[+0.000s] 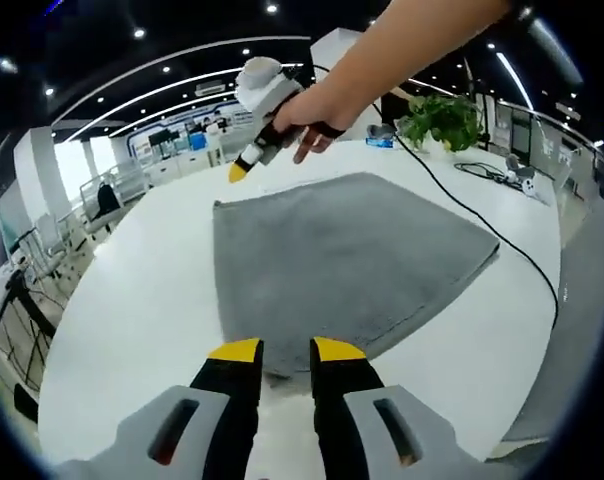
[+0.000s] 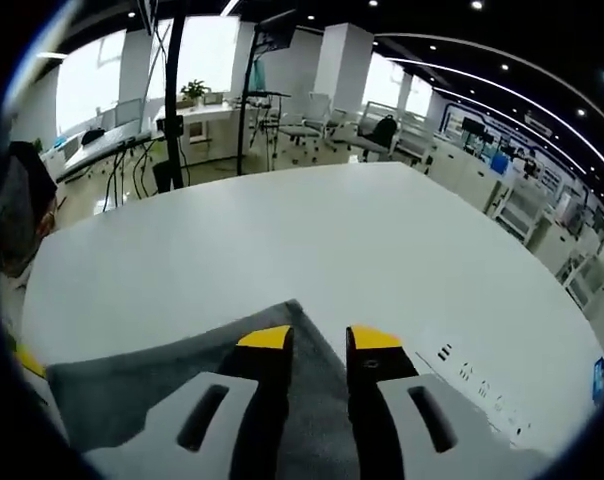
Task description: Fold the towel on the table until its edges align and the towel forms a compact rectangular stack.
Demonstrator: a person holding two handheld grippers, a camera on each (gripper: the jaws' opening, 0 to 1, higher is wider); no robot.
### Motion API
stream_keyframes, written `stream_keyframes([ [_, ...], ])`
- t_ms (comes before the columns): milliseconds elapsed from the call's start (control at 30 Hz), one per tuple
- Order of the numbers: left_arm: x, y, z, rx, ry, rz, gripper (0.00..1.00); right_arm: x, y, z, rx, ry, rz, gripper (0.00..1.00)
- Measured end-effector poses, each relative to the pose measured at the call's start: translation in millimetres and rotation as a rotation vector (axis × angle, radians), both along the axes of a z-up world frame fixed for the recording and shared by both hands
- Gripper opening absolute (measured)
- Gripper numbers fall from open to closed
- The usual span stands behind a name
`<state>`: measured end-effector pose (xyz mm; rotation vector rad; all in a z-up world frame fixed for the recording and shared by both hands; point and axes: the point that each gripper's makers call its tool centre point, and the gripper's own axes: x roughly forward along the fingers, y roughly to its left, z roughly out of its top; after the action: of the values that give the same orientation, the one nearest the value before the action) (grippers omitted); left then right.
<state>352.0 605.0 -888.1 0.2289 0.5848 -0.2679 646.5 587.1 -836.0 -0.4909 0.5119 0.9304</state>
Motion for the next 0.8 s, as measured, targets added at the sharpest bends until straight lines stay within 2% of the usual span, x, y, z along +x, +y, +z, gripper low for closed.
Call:
stream_keyframes([
  [67,-0.5,6,-9.6,-0.010,0.026,0.029,0.20,3,-3,1.6,-0.002,-0.003,0.000,0.23],
  [100,-4.2,4,-9.6,-0.038,0.045,0.049,0.20,6,-7,4.2,0.003,-0.006,-0.009,0.24],
  [233,-11.7,3,-22.6,-0.035,0.111,0.049,0.22,8,-27,16.6,0.014,-0.003,-0.041,0.27],
  [300,-10.1,4,-21.2,-0.059,0.105,0.065,0.24,17,-36,20.5,0.018,-0.009,-0.055,0.29],
  [367,-11.2,1,-18.9,-0.104,0.132,0.091,0.26,13,-47,27.0,0.027,0.001,-0.076,0.32],
  [467,-10.7,-1,-6.3,-0.076,0.107,0.081,0.27,14,-60,33.6,0.035,0.001,-0.095,0.35],
  [533,-10.2,-6,4.3,-0.082,0.087,0.078,0.28,13,-65,39.4,0.042,0.007,-0.103,0.39],
  [667,-8.0,-16,17.0,-0.076,0.059,0.055,0.29,10,-81,46.2,0.051,0.007,-0.120,0.47],
  [800,-6.0,-27,23.4,-0.089,0.042,0.034,0.35,8,-94,63.5,0.075,-0.012,-0.134,0.53],
])
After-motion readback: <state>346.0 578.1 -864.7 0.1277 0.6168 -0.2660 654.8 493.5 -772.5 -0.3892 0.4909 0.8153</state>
